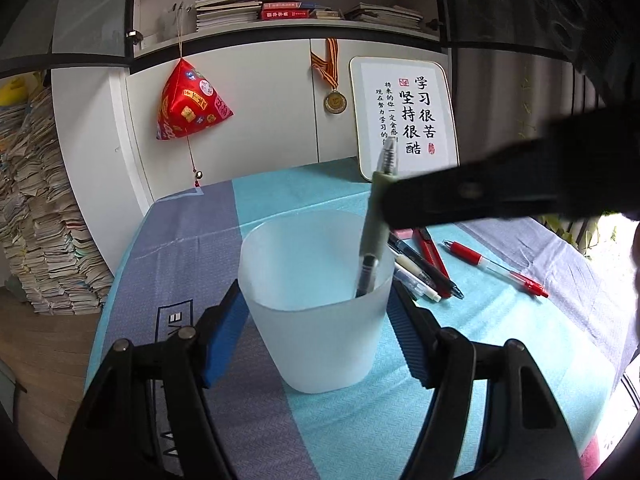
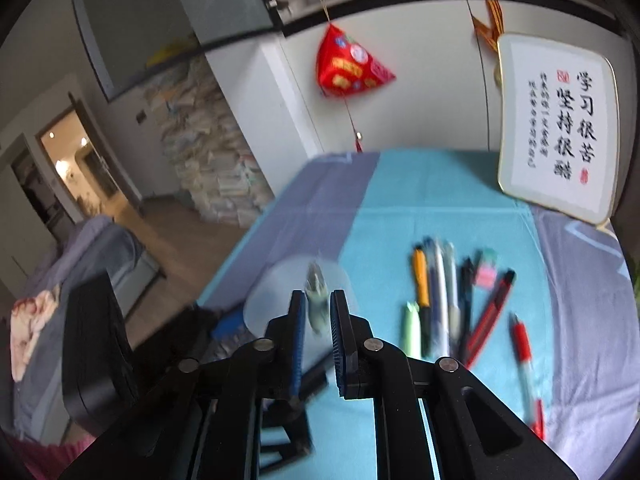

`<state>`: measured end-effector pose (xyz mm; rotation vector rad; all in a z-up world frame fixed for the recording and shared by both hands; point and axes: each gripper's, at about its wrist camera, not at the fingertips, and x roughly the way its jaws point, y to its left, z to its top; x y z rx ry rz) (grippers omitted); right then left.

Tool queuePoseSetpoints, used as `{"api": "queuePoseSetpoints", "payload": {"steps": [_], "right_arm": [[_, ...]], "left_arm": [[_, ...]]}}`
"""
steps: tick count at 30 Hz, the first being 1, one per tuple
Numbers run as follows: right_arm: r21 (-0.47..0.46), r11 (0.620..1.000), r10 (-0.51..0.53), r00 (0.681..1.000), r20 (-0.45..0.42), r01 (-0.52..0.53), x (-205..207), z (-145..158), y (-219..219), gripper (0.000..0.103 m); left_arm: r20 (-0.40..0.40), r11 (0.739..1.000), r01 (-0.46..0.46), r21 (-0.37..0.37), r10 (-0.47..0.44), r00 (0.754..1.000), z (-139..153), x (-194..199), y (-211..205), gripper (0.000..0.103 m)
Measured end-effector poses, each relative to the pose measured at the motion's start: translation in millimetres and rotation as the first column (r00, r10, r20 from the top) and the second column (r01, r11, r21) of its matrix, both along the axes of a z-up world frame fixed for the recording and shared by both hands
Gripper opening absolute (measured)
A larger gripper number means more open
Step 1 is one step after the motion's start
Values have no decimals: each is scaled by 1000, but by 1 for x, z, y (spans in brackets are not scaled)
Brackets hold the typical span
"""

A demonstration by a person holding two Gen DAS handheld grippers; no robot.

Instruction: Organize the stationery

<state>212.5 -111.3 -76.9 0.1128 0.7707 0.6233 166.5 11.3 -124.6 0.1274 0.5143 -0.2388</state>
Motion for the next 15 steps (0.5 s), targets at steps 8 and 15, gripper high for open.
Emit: {"api": "queuePoseSetpoints", "payload": {"steps": [8,15], "right_arm": [[-186,962,-186,978,90,200,-30,-17,-99,64],[-344,914,-239,971,-26,216,-23,-80,-124,57]], "left_arm": [[2,1000,-2,10,2,1000,0,-1,-2,68],[6,1000,-8,25,8,1000,-1,-2,-3,69]]}}
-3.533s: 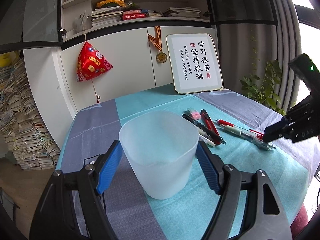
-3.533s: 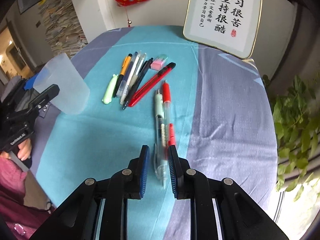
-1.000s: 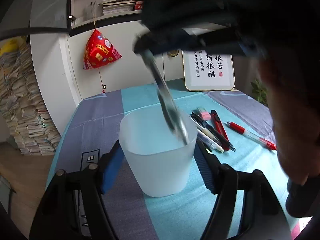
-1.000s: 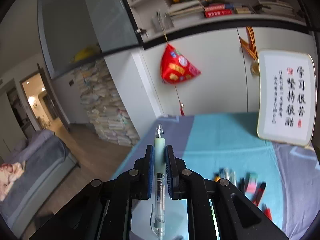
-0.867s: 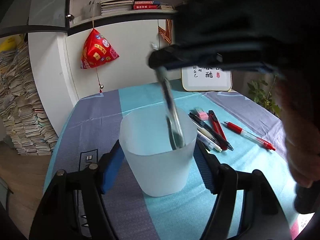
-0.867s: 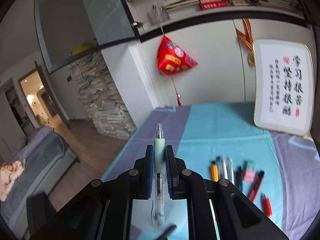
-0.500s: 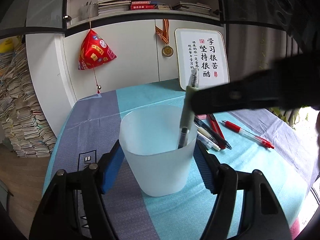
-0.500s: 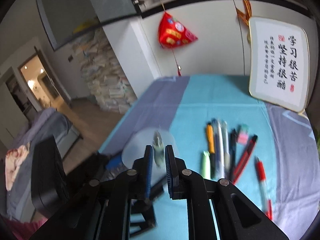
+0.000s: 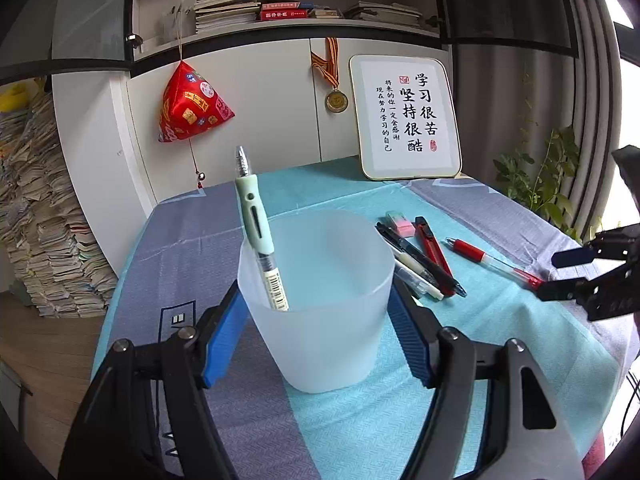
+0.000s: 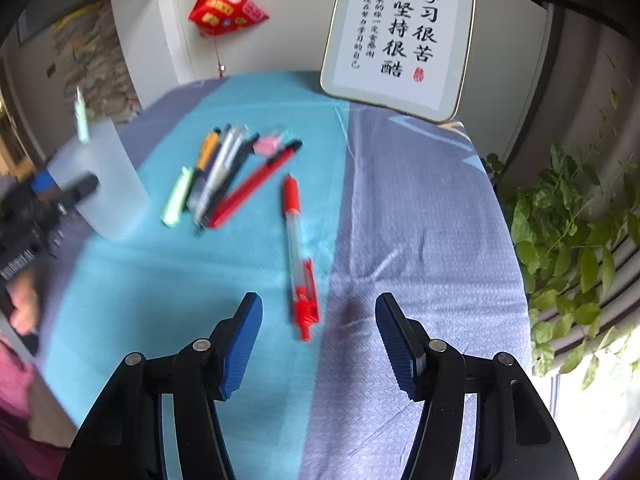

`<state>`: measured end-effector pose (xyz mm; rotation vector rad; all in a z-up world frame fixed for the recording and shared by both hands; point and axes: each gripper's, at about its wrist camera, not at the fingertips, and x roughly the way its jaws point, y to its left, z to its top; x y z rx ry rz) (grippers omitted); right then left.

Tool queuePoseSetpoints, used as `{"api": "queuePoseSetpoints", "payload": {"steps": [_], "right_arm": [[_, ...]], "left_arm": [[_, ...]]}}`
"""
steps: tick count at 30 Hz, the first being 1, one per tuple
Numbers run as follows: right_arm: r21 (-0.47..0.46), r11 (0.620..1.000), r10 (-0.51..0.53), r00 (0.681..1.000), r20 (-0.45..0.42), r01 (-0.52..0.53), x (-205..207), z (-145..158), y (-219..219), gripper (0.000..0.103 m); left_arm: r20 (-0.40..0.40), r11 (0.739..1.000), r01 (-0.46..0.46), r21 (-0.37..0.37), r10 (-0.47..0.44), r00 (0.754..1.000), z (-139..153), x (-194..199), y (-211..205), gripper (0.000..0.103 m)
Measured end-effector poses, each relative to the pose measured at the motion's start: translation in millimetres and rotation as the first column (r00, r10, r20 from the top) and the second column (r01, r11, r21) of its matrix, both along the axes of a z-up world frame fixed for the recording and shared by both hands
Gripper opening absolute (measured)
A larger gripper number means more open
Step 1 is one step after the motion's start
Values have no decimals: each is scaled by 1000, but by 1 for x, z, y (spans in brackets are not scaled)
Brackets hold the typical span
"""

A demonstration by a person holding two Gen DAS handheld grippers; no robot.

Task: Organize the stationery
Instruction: 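Grasp the red pen from the cloth with the right gripper, then lower the red pen into the cup and open the right gripper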

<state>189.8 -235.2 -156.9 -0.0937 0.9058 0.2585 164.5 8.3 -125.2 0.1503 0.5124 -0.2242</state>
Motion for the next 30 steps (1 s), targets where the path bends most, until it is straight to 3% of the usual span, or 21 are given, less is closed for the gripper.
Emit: {"api": "queuePoseSetpoints", "payload": {"steps": [1,4,5,11,16,22,25,30], "right_arm": [[5,1000,9,1000,0,-9,1,-2,1,44],[-14,999,40,999,6,-40,5,-7,10,18],[-25,999,45,999,6,-45,5,-8,12,15],[98,995,8,999,39,-12,-8,17,5,15],[183,980,49,982,184,-83,-31,86,15,15],[253,942,141,945,295,-220,-34,153,51,14],[251,926,190,923,335,-282,-26,174,75,14],[241,908,254,909,329,-341,-2,179,113,14]], "left_arm": [[1,1000,-1,3,1,1000,0,0,0,69],[2,1000,-2,10,2,1000,0,0,-1,69],[3,1000,-3,11,3,1000,0,0,-1,69],[4,1000,-3,14,3,1000,-1,0,-2,69],[4,1000,-3,15,3,1000,0,0,-3,69],[6,1000,-2,18,2,1000,0,0,-3,69],[6,1000,-2,18,2,1000,0,0,-3,69],[6,1000,-2,18,2,1000,0,0,-3,69]]}}
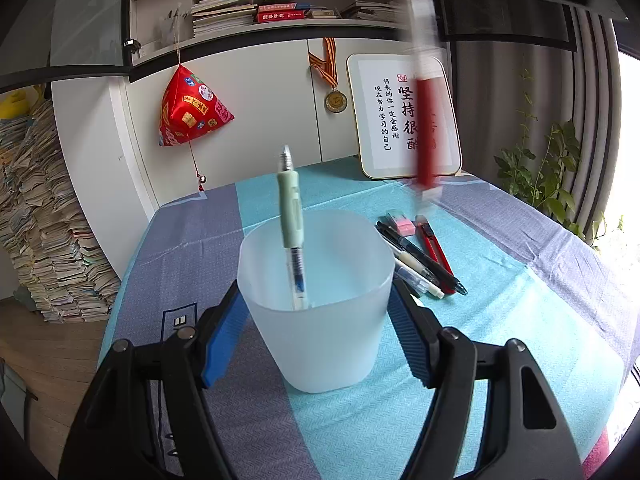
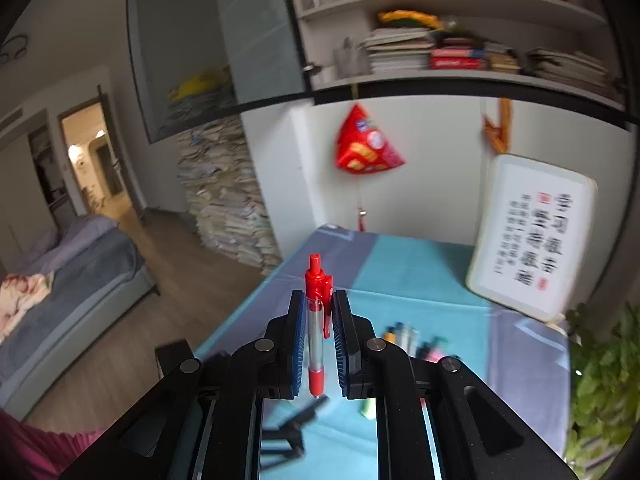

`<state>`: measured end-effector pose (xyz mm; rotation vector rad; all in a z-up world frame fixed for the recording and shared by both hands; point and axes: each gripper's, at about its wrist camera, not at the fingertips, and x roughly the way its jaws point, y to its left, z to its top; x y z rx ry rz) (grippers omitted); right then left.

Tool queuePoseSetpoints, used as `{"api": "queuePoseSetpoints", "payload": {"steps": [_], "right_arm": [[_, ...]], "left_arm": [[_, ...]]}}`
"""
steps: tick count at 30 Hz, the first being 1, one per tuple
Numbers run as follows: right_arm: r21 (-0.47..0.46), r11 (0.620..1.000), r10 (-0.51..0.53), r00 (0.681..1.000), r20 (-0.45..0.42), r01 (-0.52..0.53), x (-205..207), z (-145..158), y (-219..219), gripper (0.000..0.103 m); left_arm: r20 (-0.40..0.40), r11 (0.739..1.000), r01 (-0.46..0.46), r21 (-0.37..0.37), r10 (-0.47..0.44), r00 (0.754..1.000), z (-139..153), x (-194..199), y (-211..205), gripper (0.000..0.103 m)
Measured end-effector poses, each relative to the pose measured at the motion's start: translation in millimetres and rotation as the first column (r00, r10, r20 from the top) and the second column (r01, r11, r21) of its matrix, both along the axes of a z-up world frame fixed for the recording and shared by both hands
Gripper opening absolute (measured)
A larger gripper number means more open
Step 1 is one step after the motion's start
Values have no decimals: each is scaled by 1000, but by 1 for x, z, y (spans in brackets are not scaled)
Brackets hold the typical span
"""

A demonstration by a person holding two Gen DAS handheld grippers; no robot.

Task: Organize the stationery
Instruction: 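Lower the red pen into the cup and open the right gripper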

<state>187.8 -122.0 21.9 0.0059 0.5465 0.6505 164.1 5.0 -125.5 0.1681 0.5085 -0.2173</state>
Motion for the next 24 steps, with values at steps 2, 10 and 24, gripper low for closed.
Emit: {"api": "queuePoseSetpoints", "payload": {"steps": [2,10,24], "right_arm": [[-20,1000,20,1000,-4,-20,10,-5,18,14],[-73,997,21,991,-133,-30,38,-56,40,14],[-12,989,-146,965,-219,147,39,-63,-26,33]], "left_arm": [[0,1000,0,0,0,1000,0,0,0,69],[-2,1000,1,-5,-1,1000,0,1,0,69],[-1,1000,0,-3,0,1000,-1,0,-2,69]]}}
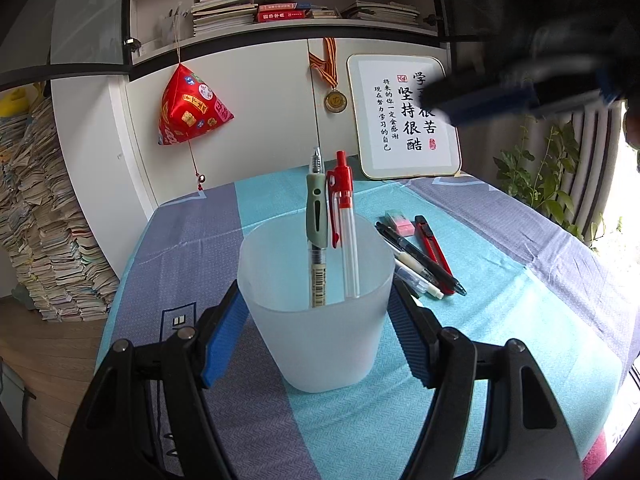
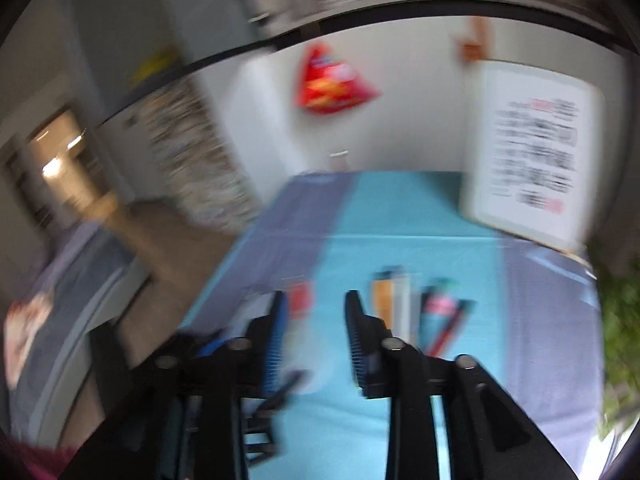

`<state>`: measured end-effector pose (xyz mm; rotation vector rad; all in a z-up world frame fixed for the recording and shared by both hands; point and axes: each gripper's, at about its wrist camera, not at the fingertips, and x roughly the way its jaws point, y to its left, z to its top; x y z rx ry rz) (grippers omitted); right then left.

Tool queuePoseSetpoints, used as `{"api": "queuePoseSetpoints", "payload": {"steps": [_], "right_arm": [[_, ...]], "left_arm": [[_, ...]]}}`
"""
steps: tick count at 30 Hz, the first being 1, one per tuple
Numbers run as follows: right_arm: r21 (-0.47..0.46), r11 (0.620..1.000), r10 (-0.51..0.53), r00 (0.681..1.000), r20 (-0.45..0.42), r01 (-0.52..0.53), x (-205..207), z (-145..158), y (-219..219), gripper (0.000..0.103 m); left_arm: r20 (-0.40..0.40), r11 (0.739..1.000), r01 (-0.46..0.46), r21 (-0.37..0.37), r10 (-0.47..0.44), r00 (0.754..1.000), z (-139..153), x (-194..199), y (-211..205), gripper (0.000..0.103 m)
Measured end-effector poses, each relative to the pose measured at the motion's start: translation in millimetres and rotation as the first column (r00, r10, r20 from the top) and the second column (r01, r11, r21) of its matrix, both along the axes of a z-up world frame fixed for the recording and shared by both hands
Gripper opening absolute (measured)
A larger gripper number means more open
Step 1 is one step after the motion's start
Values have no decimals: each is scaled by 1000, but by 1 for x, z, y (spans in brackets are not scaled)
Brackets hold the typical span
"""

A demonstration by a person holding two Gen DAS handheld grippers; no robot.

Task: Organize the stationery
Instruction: 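Lower the red pen into the cup and open the right gripper, then grasp the red box cutter from the pen row with the right gripper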

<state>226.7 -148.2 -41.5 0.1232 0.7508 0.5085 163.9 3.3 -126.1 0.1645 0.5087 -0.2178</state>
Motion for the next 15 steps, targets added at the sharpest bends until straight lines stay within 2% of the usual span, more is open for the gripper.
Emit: {"api": "queuePoseSetpoints", "payload": {"steps": [1,2,3,4,6,7,9,12,15], "right_arm": [[-33,995,-97,995,-37,96,9,-9,-15,33],[-87,978,-198,975,-98,189,22,-23,-28,33],[-125,963,-256,956,-144,239,31,-34,-35,33],[-164,943,-323,920,-221,291,45,-54,-44,33],[-147,938,-346,871,-350,314,68,-88,-55,33],[-139,937,-349,856,-382,319,74,-97,-57,33],[-148,930,-368,831,-416,337,88,-111,-54,33],[-146,933,-359,835,-417,329,97,-113,-47,33],[-211,925,-377,838,-395,316,104,-114,-32,33]], "left_arm": [[0,1000,0,2,0,1000,0,0,0,69],[1,1000,0,3,0,1000,0,0,0,69],[2,1000,0,5,0,1000,0,0,0,69],[2,1000,0,6,0,1000,0,0,0,69],[3,1000,1,6,-1,1000,0,-1,0,69],[2,1000,1,6,-1,1000,0,-1,1,69],[1,1000,2,3,-2,1000,0,-1,2,69],[-1,1000,2,-1,-2,1000,1,0,3,69],[-3,1000,2,-5,-2,1000,1,0,3,69]]}}
